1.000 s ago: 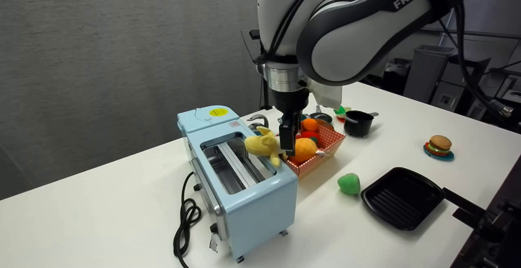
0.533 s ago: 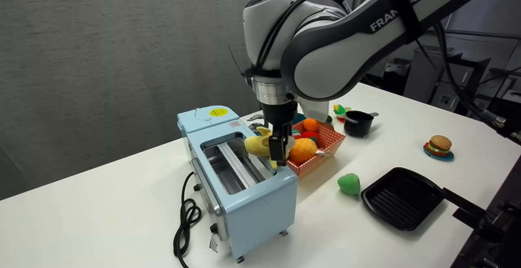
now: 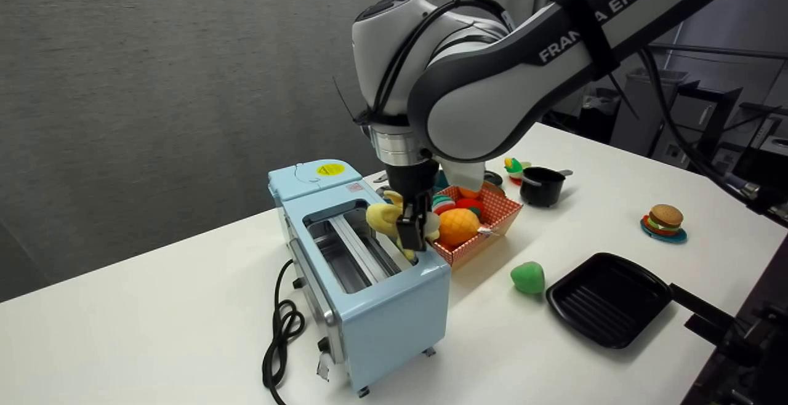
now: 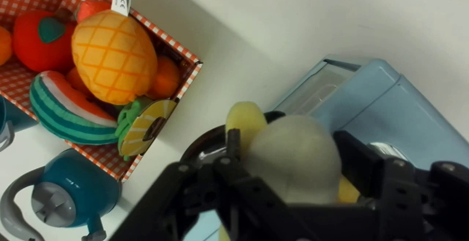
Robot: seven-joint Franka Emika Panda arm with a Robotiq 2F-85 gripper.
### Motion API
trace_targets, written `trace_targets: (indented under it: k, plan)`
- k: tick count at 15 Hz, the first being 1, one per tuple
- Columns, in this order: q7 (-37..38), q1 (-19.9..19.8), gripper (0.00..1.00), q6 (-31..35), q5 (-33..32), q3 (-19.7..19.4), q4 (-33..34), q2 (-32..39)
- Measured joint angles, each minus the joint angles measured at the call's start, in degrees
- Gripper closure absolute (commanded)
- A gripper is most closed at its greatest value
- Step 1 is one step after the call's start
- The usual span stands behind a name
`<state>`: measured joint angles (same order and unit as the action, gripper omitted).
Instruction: Put the banana plush toy in the box
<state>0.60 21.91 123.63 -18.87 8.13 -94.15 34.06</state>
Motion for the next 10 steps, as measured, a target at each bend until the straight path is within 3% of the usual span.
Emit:
trace_targets:
  k: [5, 10]
  plan:
    - [0.45, 0.41, 1.00, -0.15, 0.00, -0.23, 0.55, 0.34]
    - [0.76, 0.41, 0.98, -0.16, -0.49, -0.98, 0.73, 0.51]
